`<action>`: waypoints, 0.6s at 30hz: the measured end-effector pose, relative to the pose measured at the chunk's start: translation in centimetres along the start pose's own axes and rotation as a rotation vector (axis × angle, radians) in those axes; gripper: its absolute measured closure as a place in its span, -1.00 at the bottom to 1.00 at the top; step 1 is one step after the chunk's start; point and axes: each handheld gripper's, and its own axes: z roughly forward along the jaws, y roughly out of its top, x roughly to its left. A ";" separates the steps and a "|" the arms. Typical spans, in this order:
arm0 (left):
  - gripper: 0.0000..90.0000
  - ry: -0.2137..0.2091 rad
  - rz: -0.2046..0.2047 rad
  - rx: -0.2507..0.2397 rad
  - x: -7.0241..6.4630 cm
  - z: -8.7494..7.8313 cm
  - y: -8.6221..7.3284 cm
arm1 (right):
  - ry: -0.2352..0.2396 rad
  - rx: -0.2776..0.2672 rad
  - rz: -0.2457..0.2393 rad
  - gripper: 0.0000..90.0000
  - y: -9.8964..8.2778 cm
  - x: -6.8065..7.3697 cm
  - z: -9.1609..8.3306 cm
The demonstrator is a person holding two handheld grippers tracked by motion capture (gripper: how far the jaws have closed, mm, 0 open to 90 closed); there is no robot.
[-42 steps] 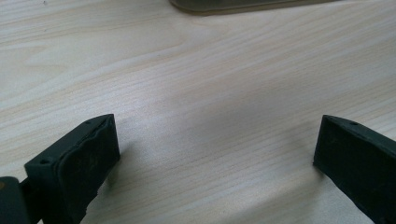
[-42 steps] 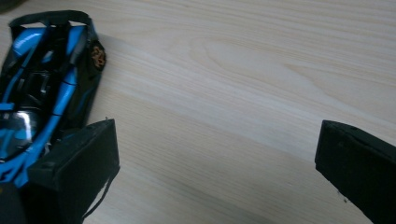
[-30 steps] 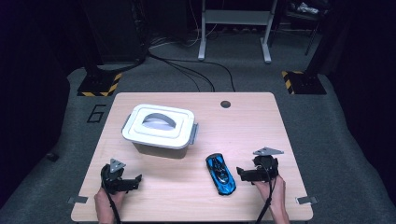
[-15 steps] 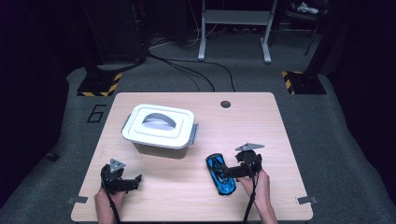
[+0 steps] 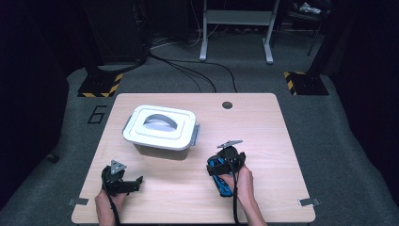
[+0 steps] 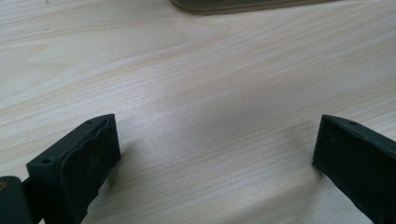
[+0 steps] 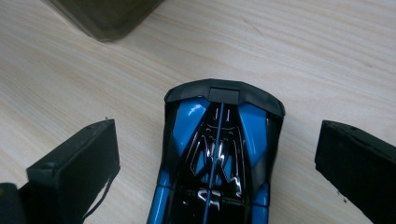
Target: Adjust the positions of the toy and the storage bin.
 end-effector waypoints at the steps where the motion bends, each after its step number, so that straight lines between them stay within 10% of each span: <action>1: -0.98 0.000 0.000 0.000 0.0 0.0 0.0 | -0.003 0.005 0.000 -1.00 0.1 0.0 0.2; 18: -0.98 0.000 0.000 0.000 0.0 0.0 0.0 | -0.056 0.056 0.009 -0.58 1.1 0.4 2.9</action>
